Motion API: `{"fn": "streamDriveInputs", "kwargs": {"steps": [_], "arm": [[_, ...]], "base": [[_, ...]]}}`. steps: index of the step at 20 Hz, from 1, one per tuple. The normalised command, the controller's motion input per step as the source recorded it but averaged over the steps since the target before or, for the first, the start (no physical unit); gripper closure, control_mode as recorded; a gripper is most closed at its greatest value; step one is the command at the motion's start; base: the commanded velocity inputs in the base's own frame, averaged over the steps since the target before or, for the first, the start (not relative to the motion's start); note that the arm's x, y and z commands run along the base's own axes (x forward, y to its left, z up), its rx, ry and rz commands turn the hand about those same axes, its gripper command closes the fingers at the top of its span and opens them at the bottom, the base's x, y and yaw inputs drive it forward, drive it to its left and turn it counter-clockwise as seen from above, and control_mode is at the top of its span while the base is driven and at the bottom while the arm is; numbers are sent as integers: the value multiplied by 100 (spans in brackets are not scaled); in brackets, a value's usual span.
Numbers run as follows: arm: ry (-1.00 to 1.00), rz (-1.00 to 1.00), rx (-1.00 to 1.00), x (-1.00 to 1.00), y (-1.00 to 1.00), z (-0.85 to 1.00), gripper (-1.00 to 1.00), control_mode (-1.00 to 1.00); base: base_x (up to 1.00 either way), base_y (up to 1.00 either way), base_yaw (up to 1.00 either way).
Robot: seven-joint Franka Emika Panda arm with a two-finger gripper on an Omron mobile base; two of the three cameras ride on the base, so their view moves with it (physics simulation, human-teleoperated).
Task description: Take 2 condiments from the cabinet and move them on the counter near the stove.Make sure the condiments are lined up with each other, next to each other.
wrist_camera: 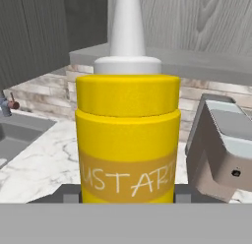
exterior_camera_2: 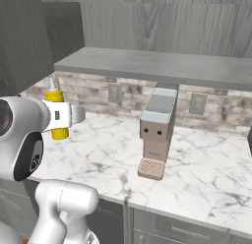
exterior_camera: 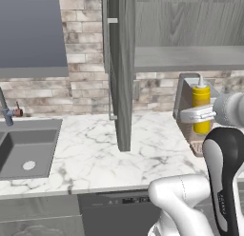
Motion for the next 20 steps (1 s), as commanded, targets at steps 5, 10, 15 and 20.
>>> {"fn": "streamDriveInputs", "kwargs": {"steps": [5,10,15,20], "arm": [[0,0,0,0,0,0,100,100],[0,0,0,0,0,0,100,100],[0,0,0,0,0,0,100,100],[0,0,0,0,0,0,100,100]], "base": [[-55,0,0],[-73,0,0],[-26,10,1],[-26,33,8]]}}
